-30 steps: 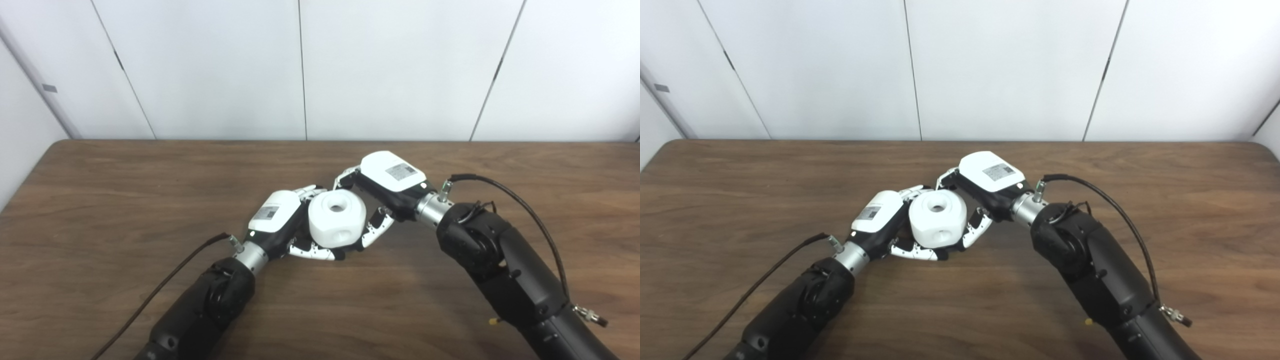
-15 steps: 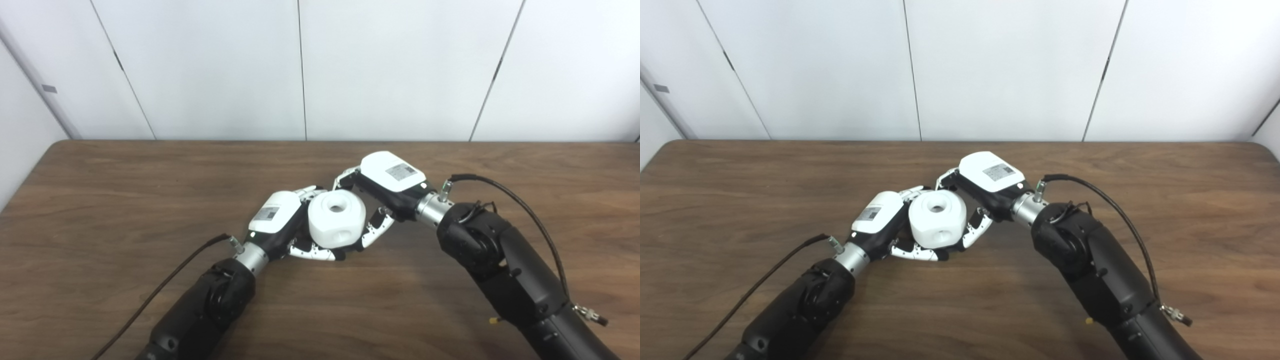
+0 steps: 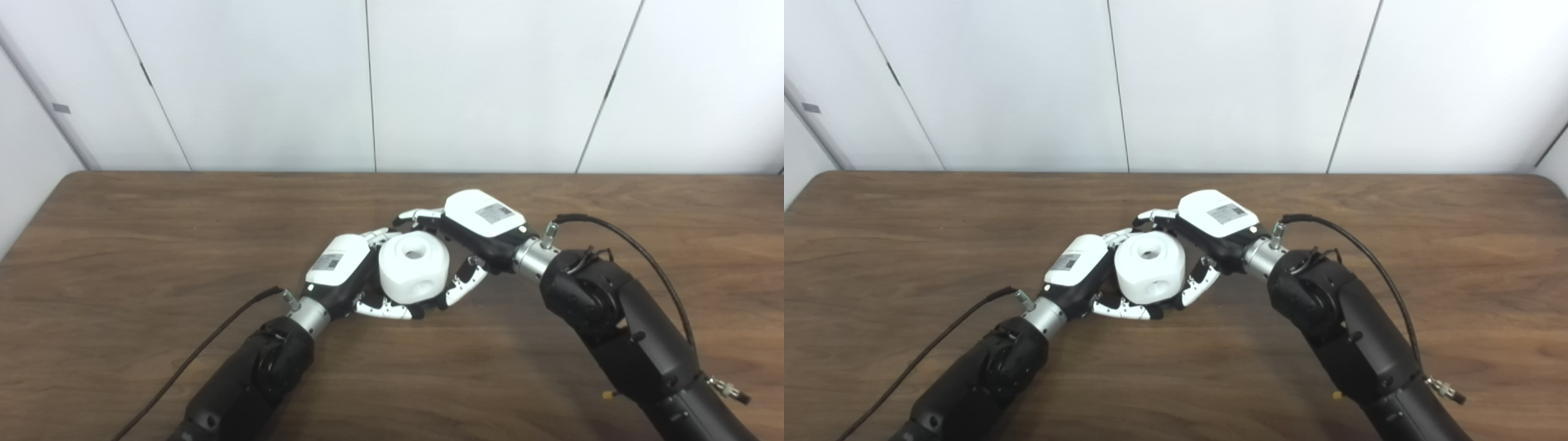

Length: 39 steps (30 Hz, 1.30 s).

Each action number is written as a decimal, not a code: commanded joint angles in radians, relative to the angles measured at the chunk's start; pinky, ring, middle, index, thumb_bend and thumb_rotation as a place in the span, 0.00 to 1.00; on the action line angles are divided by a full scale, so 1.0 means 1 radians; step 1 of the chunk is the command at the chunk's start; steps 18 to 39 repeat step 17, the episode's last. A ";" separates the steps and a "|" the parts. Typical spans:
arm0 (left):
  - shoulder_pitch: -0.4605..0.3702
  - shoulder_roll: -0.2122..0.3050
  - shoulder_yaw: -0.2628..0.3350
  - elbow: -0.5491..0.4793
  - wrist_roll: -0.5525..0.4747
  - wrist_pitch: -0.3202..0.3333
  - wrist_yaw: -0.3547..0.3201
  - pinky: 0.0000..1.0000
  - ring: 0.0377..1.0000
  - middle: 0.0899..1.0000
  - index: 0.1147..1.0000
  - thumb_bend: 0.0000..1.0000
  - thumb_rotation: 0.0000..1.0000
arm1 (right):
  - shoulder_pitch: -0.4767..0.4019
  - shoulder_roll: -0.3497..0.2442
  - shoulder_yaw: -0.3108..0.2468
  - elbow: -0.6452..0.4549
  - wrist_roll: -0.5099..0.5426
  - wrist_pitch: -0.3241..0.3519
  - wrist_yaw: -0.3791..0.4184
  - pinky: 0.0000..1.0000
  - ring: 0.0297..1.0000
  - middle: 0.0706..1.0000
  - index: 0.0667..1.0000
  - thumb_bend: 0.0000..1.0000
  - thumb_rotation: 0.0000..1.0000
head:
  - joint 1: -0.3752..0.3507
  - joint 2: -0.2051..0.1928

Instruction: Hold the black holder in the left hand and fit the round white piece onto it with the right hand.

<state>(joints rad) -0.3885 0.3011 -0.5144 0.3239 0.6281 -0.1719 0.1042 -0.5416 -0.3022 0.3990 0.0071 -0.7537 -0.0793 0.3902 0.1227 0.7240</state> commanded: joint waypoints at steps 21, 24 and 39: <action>0.062 -0.005 -0.057 0.059 0.030 0.045 -0.131 0.87 0.90 0.84 0.42 0.52 0.06 | -0.039 -0.065 -0.060 -0.004 0.009 0.008 -0.012 0.59 0.74 0.87 1.00 0.88 0.14 | 0.005 0.003; 0.062 -0.005 -0.057 0.059 0.030 0.045 -0.131 0.87 0.90 0.84 0.42 0.52 0.06 | -0.039 -0.065 -0.060 -0.004 0.009 0.008 -0.012 0.59 0.74 0.87 1.00 0.88 0.14 | 0.005 0.003; 0.062 -0.005 -0.057 0.059 0.030 0.045 -0.131 0.87 0.90 0.84 0.42 0.52 0.06 | -0.039 -0.065 -0.060 -0.004 0.009 0.008 -0.012 0.59 0.74 0.87 1.00 0.88 0.14 | 0.005 0.003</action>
